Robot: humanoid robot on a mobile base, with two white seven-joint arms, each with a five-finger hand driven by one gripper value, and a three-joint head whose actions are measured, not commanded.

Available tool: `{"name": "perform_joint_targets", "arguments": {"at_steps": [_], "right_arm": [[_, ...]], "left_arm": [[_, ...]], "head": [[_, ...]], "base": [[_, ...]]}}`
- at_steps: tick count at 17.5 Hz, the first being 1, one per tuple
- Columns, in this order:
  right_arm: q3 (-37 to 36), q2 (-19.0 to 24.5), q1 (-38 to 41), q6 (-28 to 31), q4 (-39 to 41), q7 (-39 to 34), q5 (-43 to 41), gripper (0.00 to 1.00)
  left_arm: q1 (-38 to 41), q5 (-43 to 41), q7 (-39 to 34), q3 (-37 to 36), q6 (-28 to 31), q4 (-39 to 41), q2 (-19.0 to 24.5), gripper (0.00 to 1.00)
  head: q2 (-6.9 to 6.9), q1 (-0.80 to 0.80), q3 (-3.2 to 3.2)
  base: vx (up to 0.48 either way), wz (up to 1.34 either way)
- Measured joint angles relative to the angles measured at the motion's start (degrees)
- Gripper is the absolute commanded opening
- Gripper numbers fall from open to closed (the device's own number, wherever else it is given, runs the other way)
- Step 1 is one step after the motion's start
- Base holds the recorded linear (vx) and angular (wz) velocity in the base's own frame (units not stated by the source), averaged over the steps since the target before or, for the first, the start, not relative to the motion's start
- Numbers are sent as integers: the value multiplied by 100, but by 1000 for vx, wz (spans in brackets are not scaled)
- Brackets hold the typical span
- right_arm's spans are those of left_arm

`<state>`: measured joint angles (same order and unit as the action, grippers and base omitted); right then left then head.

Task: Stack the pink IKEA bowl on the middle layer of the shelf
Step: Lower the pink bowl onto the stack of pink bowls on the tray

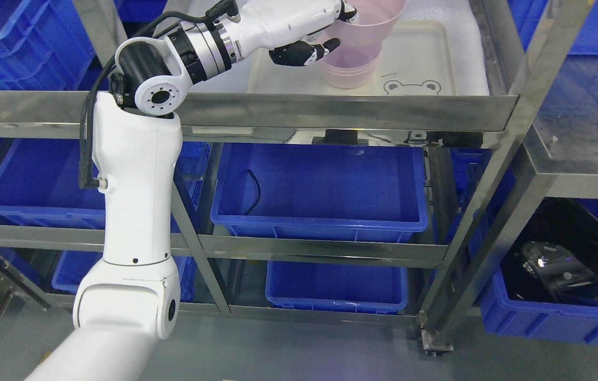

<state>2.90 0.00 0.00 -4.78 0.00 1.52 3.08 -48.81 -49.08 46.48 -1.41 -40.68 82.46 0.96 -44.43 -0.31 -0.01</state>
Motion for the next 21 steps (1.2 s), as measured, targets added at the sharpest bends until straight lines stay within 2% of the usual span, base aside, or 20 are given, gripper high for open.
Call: {"name": "perform_joint_targets", "arguments": {"at_steps": [11,21], "right_arm": [[0,0,-1,0,0,0,0,100],[0,0,0,0,0,0,0,100]], "left_arm": [[275,-407,53,96,148,-109,318,4],[215,-751,11,125,148,-293,232,5]], "head": [[0,0,0],[0,0,0]], "base": [[52,-128],[9,-23]]}}
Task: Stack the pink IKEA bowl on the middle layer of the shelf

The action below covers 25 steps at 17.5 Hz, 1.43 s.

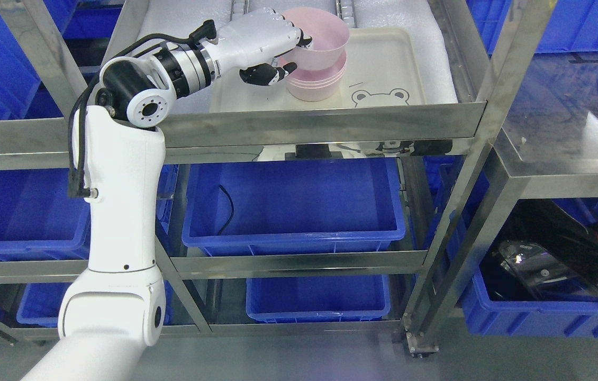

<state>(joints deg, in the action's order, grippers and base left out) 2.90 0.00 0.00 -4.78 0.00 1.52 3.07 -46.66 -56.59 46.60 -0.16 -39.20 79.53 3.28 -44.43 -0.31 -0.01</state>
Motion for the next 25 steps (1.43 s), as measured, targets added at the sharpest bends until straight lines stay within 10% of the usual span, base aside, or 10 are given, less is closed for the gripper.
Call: {"name": "perform_joint_targets", "arguments": {"at_steps": [9,23,25], "right_arm": [[0,0,0,0,0,0,0,100],[0,0,1,0,0,0,0,100],[0,0,1,0,0,0,0,100]], "left_arm": [[-232,-327,94,11,38,-304,-196,13],[-402,-421,384,79,133,-445,-285,99],[-440,-332,437,145,297,-428,-293,100]], "head": [[1,0,0],[1,0,0],[1,0,0]], "base": [[0,-1],[0,0],[0,0]]}}
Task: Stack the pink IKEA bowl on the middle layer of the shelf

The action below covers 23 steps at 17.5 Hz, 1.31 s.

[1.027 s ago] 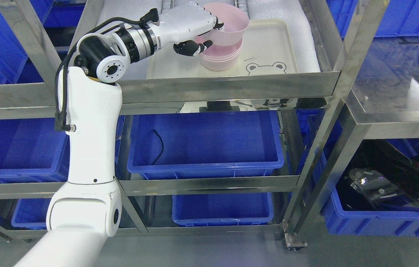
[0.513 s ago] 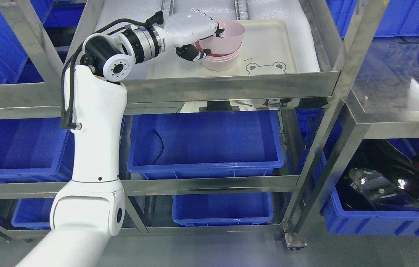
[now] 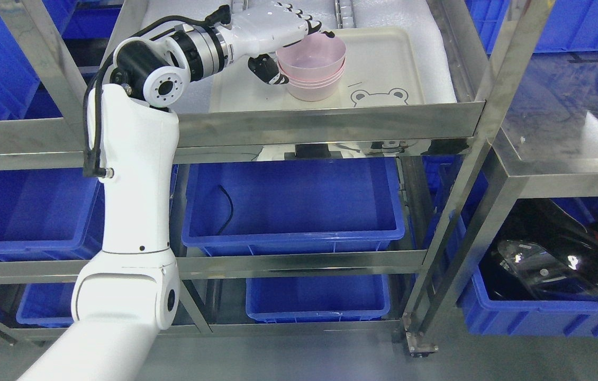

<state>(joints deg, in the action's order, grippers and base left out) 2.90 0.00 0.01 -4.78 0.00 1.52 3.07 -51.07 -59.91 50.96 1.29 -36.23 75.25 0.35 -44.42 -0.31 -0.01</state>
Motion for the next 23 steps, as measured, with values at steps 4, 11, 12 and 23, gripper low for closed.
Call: {"name": "perform_joint_targets", "arguments": {"at_steps": [4,11,12,23], "right_arm": [[0,0,0,0,0,0,0,100],[0,0,-1,0,0,0,0,100],[0,0,-1,0,0,0,0,100],[0,0,-2,0,0,-1,0,100]], "left_arm": [[-52,945,203,114,909,57,-9,100],[99,3383,-835,-65,1667,266,-23,100],[209,3601,-1027,-194,1684,321,-24,100],[3132,4485,-1136,-1680,-422,977,-30,100]], "head": [[0,0,0],[0,0,0],[0,0,0],[0,0,0]], "base": [[0,0],[0,0],[0,0],[0,0]]}}
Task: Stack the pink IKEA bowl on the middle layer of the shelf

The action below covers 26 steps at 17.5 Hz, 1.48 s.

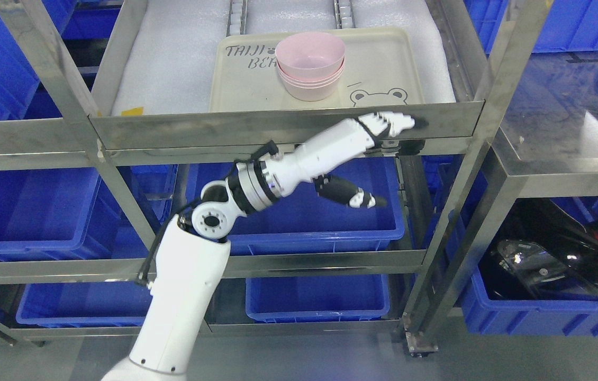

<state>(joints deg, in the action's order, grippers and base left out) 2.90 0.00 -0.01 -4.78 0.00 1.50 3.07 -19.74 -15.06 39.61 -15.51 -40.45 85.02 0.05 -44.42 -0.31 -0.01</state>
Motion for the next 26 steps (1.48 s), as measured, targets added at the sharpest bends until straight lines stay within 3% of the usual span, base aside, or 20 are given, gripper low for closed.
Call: {"name": "perform_joint_targets", "arguments": {"at_steps": [5,8,14,16,26], "right_arm": [[0,0,-2,0,0,-2,0,100],[0,0,0,0,0,-2,0,100],[0,0,1,0,0,-2,0,100],[0,0,1,0,0,-2,0,100],[0,0,2,0,0,-2,0,100]], "left_arm": [[1532,144,-119,-59,-389,-151,-2,100],[2000,447,-710,119,-443,-436,-3,100],[2391,1109,-3305,411,520,-930,-5,100],[2410,1239,-3818,467,731,-1028,-5,100],[2389,1713,-4213,602,1619,-1057,-5,99]], "head": [[0,0,0],[0,0,0],[0,0,0],[0,0,0],[0,0,0]], "base": [[0,4],[0,0],[0,0],[-5,22],[2,-3]]}}
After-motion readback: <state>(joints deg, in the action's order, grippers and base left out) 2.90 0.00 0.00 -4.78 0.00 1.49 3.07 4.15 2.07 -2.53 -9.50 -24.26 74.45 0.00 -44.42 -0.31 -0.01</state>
